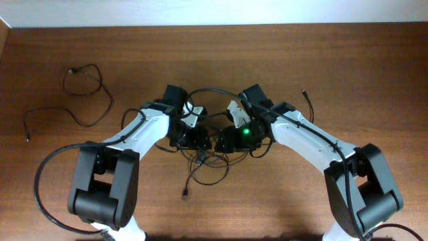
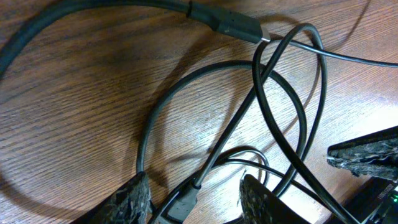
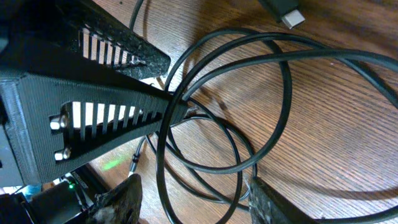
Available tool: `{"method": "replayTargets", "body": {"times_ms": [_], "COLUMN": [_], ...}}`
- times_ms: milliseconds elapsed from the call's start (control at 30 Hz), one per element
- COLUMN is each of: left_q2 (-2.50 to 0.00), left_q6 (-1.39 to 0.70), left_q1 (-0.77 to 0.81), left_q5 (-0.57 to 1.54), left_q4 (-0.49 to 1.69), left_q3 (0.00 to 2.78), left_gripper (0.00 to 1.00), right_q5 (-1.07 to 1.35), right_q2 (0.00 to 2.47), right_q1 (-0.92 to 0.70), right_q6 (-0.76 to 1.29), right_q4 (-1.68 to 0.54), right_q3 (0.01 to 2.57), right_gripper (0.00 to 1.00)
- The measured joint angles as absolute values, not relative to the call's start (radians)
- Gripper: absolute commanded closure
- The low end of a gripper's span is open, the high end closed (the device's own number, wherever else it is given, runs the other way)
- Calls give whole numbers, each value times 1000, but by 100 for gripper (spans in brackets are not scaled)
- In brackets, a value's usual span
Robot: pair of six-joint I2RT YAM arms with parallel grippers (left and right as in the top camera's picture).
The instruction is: Untangle cables
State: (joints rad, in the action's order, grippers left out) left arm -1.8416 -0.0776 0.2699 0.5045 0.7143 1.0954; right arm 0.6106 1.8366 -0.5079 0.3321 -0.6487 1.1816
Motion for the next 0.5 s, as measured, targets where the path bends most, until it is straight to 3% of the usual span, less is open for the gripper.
{"method": "replayTargets", "body": {"times_ms": [233,400,500], "left_q2": [-1842,-1842,-1842], "left_q6": [-75,-72,-75], "left_q1": [291,312,313], "left_q5": [504,476,459], "left_q4": [708,695,690], "left_q3": [1094,1089,1089], "left_gripper": [49,65,66], "right_q5": [588,581,577], "right_q2": [1837,1837,1837], "right_q1": [-508,-508,-510], "right_q6": [367,368,371], "right_q4": [-649,-649,-649], "right_q3": [1182,1182,1182], "right_gripper": [51,51,51]}}
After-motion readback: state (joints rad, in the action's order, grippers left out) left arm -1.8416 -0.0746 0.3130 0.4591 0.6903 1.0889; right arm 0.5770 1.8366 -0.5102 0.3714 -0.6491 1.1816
